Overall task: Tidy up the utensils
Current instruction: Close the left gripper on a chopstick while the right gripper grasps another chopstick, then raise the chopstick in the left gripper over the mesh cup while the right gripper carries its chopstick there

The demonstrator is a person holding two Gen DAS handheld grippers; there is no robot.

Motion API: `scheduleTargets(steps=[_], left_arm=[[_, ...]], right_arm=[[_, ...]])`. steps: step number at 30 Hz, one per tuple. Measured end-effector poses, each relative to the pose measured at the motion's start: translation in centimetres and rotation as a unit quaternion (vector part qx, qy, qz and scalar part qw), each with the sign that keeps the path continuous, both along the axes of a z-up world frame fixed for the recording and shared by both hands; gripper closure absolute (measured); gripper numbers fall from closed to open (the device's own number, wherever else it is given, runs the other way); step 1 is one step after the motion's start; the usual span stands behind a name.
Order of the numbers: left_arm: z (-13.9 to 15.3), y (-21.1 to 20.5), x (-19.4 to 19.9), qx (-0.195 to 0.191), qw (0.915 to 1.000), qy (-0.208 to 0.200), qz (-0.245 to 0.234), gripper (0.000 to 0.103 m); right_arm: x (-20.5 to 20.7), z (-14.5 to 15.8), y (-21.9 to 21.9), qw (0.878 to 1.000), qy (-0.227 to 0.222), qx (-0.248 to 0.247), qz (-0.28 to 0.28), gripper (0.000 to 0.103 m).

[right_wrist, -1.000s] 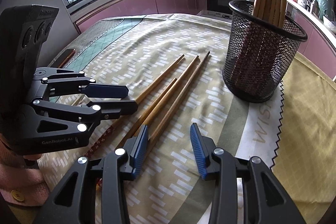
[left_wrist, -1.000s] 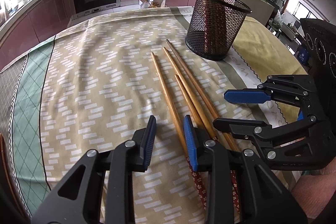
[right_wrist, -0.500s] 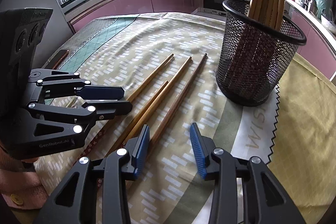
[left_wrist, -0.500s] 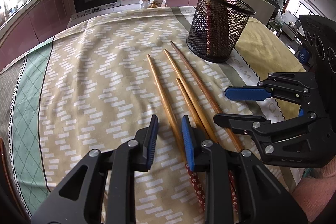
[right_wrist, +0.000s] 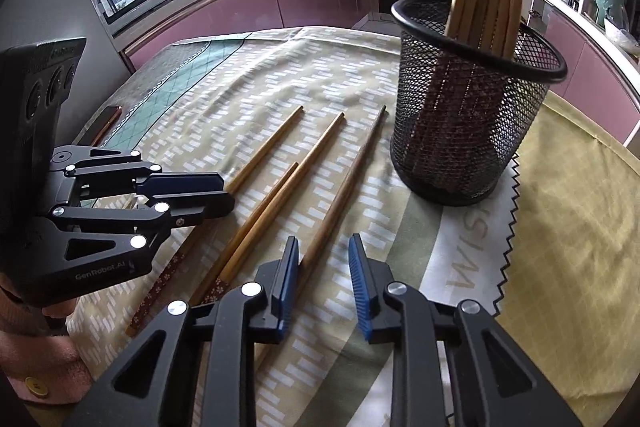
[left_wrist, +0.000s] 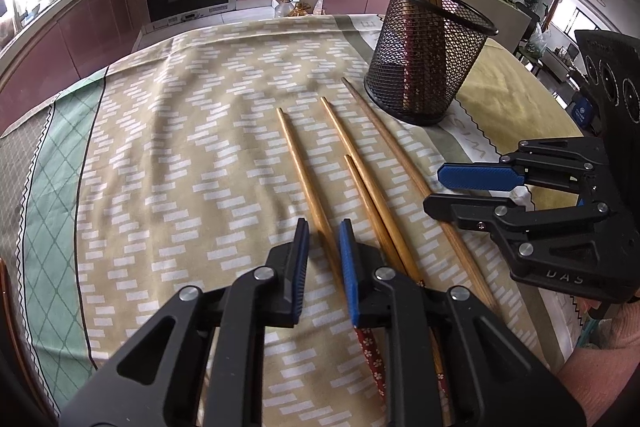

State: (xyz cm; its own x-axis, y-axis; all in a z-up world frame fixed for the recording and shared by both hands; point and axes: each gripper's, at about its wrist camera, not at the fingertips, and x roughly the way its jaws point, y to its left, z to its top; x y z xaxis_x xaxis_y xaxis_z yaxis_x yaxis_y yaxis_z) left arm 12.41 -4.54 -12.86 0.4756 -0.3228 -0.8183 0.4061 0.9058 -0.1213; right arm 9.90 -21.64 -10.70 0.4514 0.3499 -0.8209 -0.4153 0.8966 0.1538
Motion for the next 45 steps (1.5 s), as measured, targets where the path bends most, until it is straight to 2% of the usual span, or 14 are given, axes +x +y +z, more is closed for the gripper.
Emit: scheduleTargets(steps=[5,9,10,16,25,32,36,45], left_arm=[[0.0,-0.4,0.6,0.009,1.0,-0.002,0.001,0.086],[-0.1,-0.7,1.1,0.012,0.9999,-0.005,0.005,0.087],[-0.1,-0.8,1.2,0.014,0.9999,-0.006,0.007,0.09],[-0.1,-0.7,1.1,0.004,0.9997,-0.011,0.019,0.095],[1.2,0.1,-0.9,-0.016,0.9996,-0.02,0.008,0.096],[0.4,0.0,-1.6,-0.013,0.9999,-0.001,-0.006,0.096],[0.4,-0.3,-1.6,-0.011,0.9998,0.004,-0.014,0.095],[0.0,-0.8,-0.3,-0.008,0.9998,0.01,-0.018,0.094]], right_arm=[[0.7,-0.2,0.3,1.0,0.001,-0.004,-0.004,0.079],[1.3,-0.3,0.1,1.0,0.003,0.008,-0.01,0.088],[1.3,-0.4,0.0,1.0,0.006,0.014,-0.011,0.092],[1.4,-0.5,-1.3,0.998,0.017,0.053,-0.028,0.097],[0.3,1.0,-2.1,0.996,0.003,0.087,-0.016,0.097],[0.4,0.4,-0.6,0.997,0.019,0.07,0.015,0.097],[1.0,-0.3,0.0,0.998,0.03,0.056,0.016,0.094],[1.7,-0.5,0.6,0.998,0.026,0.054,0.019,0.096]])
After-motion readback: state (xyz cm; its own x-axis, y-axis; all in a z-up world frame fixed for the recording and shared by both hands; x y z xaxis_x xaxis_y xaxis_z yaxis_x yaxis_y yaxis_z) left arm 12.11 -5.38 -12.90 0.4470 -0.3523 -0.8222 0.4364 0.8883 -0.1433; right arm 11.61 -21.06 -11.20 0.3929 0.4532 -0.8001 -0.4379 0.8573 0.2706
